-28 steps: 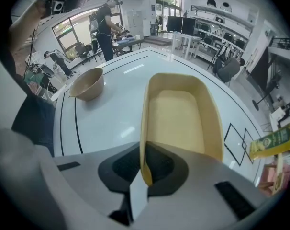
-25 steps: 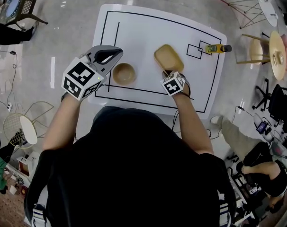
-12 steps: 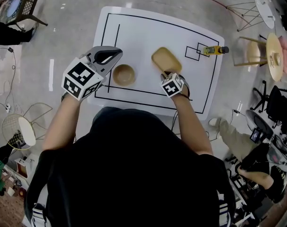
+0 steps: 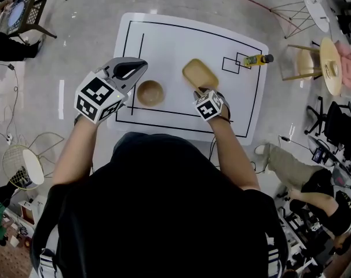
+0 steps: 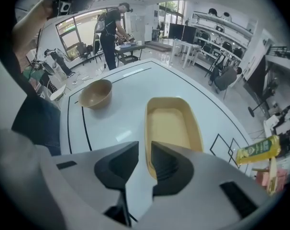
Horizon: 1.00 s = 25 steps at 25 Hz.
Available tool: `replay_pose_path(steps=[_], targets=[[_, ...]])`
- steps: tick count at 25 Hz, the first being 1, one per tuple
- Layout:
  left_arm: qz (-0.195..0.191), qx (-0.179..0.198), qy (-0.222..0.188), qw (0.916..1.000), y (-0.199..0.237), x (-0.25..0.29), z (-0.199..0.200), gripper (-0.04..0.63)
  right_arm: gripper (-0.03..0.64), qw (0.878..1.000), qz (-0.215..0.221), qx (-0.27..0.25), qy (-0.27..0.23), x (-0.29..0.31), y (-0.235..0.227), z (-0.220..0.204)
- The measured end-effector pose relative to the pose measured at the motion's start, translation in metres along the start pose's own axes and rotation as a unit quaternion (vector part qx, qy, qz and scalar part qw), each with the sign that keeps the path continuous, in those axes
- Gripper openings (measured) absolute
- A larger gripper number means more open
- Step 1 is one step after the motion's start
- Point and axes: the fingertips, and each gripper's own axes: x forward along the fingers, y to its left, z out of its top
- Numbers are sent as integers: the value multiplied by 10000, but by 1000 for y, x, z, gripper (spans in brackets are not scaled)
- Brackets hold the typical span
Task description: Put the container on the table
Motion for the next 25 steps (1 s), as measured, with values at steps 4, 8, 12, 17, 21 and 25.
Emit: replay_pose_path(steps=[4,8,12,17,21,25], targets=[[-30,41,-42,10000,-4,-4,6,8,86,9999,-68,47,-101,-14,0,5],[-62,65,-88,9999,-7,-7,11,8,84,9996,-114,158,-222,-29,-1,9],[-104,101,-126,9998,-12,-10,16,8,84,9989,-170,278,-338,-45,-2,12],[-139,159,-179,9996,-19,-13,22,8,84,9976,-309,379,-488,-68,-5,12],[-214,252,-197,9993,-34,-16,25,8,84,9958,-429,533,-613,-86,-8,7],[-251,331,-206,9989,-43,-21,27,8,84,9935,-521,688,-736,-104,-8,3]])
